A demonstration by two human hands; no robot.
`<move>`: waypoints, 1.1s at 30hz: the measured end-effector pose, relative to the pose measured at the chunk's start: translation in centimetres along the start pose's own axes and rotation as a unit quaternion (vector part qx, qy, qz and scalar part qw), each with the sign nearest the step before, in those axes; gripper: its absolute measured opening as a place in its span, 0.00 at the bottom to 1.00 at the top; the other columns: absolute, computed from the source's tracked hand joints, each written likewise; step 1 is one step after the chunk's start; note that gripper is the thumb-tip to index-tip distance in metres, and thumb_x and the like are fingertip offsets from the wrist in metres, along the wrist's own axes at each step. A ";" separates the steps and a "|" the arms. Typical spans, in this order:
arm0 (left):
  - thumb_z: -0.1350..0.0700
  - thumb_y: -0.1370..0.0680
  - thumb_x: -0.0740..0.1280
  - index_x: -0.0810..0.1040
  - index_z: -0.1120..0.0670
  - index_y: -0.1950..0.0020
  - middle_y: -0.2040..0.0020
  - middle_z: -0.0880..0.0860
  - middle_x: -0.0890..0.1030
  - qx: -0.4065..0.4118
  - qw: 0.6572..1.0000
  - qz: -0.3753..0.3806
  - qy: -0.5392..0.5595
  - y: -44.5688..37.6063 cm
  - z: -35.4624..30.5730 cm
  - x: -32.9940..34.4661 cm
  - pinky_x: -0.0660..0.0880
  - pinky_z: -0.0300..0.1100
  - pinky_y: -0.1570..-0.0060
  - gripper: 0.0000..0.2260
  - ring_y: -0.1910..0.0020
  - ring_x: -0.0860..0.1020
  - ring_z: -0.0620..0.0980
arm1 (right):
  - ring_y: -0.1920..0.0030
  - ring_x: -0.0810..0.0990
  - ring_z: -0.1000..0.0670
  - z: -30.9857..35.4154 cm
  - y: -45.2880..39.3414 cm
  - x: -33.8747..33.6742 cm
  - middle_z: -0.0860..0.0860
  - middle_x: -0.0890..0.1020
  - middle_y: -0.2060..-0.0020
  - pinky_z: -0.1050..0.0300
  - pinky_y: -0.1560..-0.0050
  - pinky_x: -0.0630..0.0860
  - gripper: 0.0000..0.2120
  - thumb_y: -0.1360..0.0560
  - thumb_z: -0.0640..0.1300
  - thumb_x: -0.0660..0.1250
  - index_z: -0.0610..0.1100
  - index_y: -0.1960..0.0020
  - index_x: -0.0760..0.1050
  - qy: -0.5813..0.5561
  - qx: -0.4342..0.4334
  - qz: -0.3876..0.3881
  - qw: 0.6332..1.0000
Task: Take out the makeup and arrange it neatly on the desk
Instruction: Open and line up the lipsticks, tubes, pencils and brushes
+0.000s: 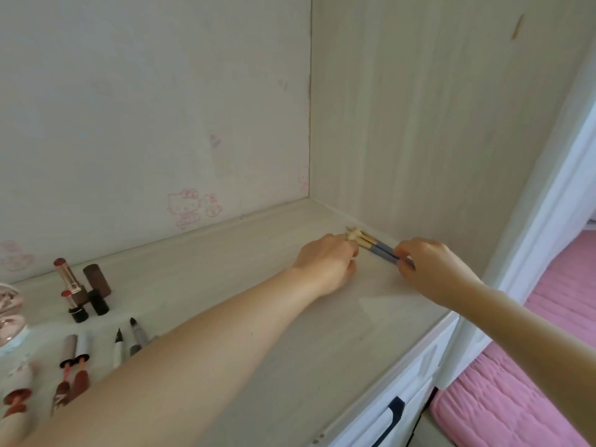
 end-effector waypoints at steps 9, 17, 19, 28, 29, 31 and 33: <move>0.63 0.19 0.55 0.63 0.50 0.25 0.27 0.53 0.67 0.073 0.997 -0.007 0.007 -3.5 -0.5 1.8 0.67 0.46 0.36 0.22 0.29 0.64 0.53 | 0.51 0.78 0.41 -1.5 -4.2 1.0 0.43 0.79 0.49 0.50 0.51 0.77 0.12 0.23 0.37 0.58 0.44 0.42 0.75 -0.001 0.052 0.046 0.998; 0.60 0.17 0.52 0.54 0.49 0.22 0.25 0.54 0.63 0.137 0.988 0.007 -0.070 -3.5 -0.1 2.4 0.67 0.50 0.34 0.23 0.29 0.64 0.56 | 0.51 0.79 0.40 -1.9 -6.1 2.0 0.43 0.81 0.49 0.47 0.51 0.79 0.12 0.23 0.37 0.58 0.44 0.45 0.78 0.019 0.054 0.038 0.998; 0.60 0.17 0.53 0.55 0.49 0.22 0.26 0.54 0.63 0.141 0.987 0.007 -0.081 -3.5 0.0 2.3 0.67 0.50 0.35 0.23 0.30 0.65 0.56 | 0.52 0.79 0.40 -1.8 -6.1 2.1 0.43 0.81 0.50 0.48 0.51 0.79 0.12 0.23 0.38 0.59 0.44 0.46 0.79 0.025 0.046 0.032 0.998; 0.59 0.18 0.56 0.72 0.56 0.36 0.37 0.55 0.70 0.182 0.971 -0.016 -0.155 -2.7 0.4 2.2 0.71 0.49 0.45 0.12 0.37 0.67 0.54 | 0.53 0.80 0.40 -1.5 -5.9 2.4 0.42 0.81 0.52 0.50 0.51 0.78 0.10 0.24 0.37 0.62 0.44 0.46 0.79 0.031 0.046 0.017 0.998; 0.60 0.18 0.56 0.73 0.56 0.38 0.38 0.55 0.70 0.185 0.969 -0.016 -0.164 -2.7 0.5 2.2 0.70 0.48 0.45 0.11 0.38 0.68 0.54 | 0.53 0.80 0.40 -1.5 -5.9 2.4 0.42 0.81 0.53 0.49 0.51 0.78 0.11 0.25 0.36 0.61 0.44 0.47 0.79 0.033 0.049 0.018 0.998; 0.61 0.20 0.56 0.75 0.58 0.43 0.42 0.56 0.74 0.206 0.963 -0.036 -0.168 -2.4 0.6 1.9 0.71 0.47 0.50 0.11 0.41 0.71 0.55 | 0.55 0.79 0.39 -1.5 -5.8 2.4 0.42 0.81 0.54 0.49 0.51 0.79 0.11 0.24 0.35 0.61 0.42 0.47 0.79 0.037 0.057 0.020 0.998; 0.61 0.24 0.55 0.79 0.58 0.54 0.53 0.55 0.79 0.250 0.950 -0.084 -0.168 -2.2 0.8 1.9 0.74 0.43 0.61 0.12 0.52 0.78 0.55 | 0.54 0.80 0.40 -1.4 -5.9 2.4 0.41 0.81 0.54 0.49 0.51 0.79 0.10 0.24 0.34 0.61 0.40 0.47 0.78 0.038 0.061 0.024 0.997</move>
Point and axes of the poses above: each hand's wrist, its own y-axis away from the middle knuckle, its own x-axis out of the palm, z = x × y, the point moved 1 cm from there along -y, towards the middle knuckle
